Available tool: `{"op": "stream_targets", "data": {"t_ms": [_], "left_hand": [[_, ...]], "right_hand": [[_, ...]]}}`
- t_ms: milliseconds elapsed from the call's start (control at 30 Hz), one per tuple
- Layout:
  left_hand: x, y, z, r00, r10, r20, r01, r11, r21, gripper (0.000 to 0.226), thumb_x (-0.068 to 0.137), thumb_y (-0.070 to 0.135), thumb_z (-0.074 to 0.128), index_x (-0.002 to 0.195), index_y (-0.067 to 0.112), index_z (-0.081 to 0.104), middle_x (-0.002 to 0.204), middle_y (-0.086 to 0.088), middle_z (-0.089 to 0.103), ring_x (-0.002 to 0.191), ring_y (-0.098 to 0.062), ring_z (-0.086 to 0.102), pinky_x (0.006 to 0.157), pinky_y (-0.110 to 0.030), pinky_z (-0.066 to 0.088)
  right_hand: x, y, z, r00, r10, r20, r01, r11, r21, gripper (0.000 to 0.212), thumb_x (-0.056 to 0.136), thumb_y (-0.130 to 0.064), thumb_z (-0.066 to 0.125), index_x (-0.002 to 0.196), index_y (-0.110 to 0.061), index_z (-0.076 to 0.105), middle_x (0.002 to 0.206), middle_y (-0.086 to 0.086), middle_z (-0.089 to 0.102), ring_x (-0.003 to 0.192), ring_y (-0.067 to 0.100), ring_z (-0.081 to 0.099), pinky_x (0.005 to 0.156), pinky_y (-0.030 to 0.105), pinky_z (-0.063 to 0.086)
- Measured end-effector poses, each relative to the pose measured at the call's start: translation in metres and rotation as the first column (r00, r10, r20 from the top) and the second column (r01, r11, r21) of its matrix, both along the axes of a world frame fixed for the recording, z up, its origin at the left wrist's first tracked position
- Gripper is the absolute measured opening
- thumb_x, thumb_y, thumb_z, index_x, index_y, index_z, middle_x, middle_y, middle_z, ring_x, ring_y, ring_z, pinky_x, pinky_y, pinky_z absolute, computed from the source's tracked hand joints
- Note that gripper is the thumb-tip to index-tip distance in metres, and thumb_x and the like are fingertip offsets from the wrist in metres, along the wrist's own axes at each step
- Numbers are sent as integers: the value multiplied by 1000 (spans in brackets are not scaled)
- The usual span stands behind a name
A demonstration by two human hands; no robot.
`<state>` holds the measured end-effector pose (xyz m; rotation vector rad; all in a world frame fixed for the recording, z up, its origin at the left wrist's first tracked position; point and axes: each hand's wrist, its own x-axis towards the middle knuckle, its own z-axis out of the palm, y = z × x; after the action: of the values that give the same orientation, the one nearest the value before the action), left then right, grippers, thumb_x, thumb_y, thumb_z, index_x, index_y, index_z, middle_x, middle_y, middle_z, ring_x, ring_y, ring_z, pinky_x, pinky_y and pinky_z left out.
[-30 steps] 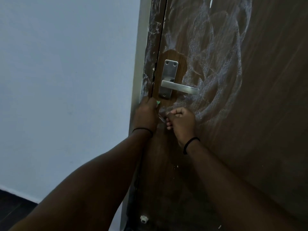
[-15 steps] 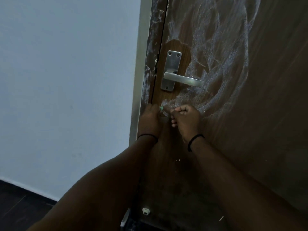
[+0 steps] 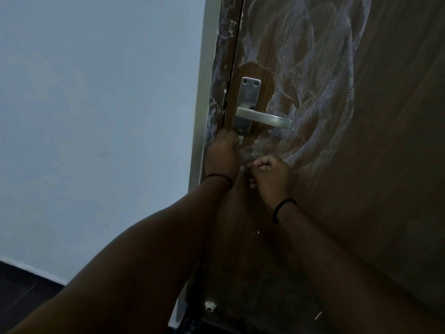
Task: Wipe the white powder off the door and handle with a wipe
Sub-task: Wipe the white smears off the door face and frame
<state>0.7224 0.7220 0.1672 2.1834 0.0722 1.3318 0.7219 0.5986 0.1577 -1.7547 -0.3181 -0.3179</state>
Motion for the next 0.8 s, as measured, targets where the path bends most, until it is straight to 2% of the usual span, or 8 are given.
{"op": "stream_targets", "data": {"t_ms": [167, 333, 400, 467, 533, 667, 733, 800], "left_hand": [[-19, 3, -79, 947, -15, -322, 27, 999, 34, 23, 96, 21, 54, 96, 3, 68, 101, -18, 60, 87, -34, 60, 71, -37, 44], [-5, -8, -14, 999, -44, -15, 43, 999, -13, 6, 86, 3, 61, 83, 4, 66, 87, -16, 62, 75, -24, 57, 64, -24, 35], [-2, -11, 2, 998, -42, 43, 43, 999, -4, 6, 85, 1, 62, 80, 4, 65, 85, -14, 62, 71, -20, 54, 62, -25, 37], [-3, -13, -11, 998, -65, 1, 65, 997, 50, 5, 85, 1, 62, 87, 2, 67, 90, -17, 63, 74, -25, 58, 65, -27, 39], [-10, -12, -39, 985, -63, -160, 80, 991, 106, 12, 90, 9, 59, 94, 1, 68, 96, -19, 63, 81, -33, 61, 67, -30, 40], [-15, -3, -61, 917, 3, -399, 64, 986, 154, 26, 98, 24, 50, 96, 5, 66, 100, -15, 63, 87, -32, 62, 75, -40, 51], [-12, -1, -48, 943, -6, -331, 64, 984, 165, 24, 97, 22, 51, 97, 5, 67, 99, -15, 63, 86, -31, 62, 75, -40, 51], [-8, -6, -17, 988, -46, -144, 66, 988, 142, 13, 92, 11, 57, 91, 4, 67, 92, -16, 64, 80, -31, 62, 67, -33, 48]], "right_hand": [[-5, 0, -12, 998, 16, -56, -17, 1000, -20, 6, 86, -3, 65, 83, -7, 62, 69, 11, 64, 54, 13, 58, 45, 22, 50], [9, -8, 0, 1000, -32, -1, 31, 999, -40, 11, 87, -8, 67, 78, -12, 61, 68, 8, 65, 52, 12, 61, 47, 23, 52], [13, -9, -2, 999, -46, 7, 47, 998, -40, 10, 88, -8, 66, 81, -13, 62, 73, 10, 66, 58, 17, 63, 49, 26, 53], [15, -8, -9, 999, -55, 1, 55, 998, -34, 9, 88, -10, 67, 81, -13, 62, 73, 8, 66, 59, 18, 63, 48, 25, 54], [13, -6, -16, 998, -59, -12, 59, 997, -40, 13, 86, -13, 70, 77, -17, 61, 68, 4, 66, 57, 17, 64, 49, 27, 55], [8, -5, -20, 998, -59, -23, 58, 996, -61, 16, 84, -12, 71, 74, -20, 61, 63, 3, 66, 54, 15, 64, 51, 30, 55], [7, -8, -14, 998, -65, -7, 64, 995, -82, 16, 84, -14, 71, 74, -21, 61, 63, 2, 66, 54, 15, 64, 50, 28, 54], [8, -12, -3, 997, -75, 22, 76, 993, -90, 15, 85, -15, 70, 75, -21, 61, 66, 3, 66, 55, 16, 65, 49, 26, 53]]}}
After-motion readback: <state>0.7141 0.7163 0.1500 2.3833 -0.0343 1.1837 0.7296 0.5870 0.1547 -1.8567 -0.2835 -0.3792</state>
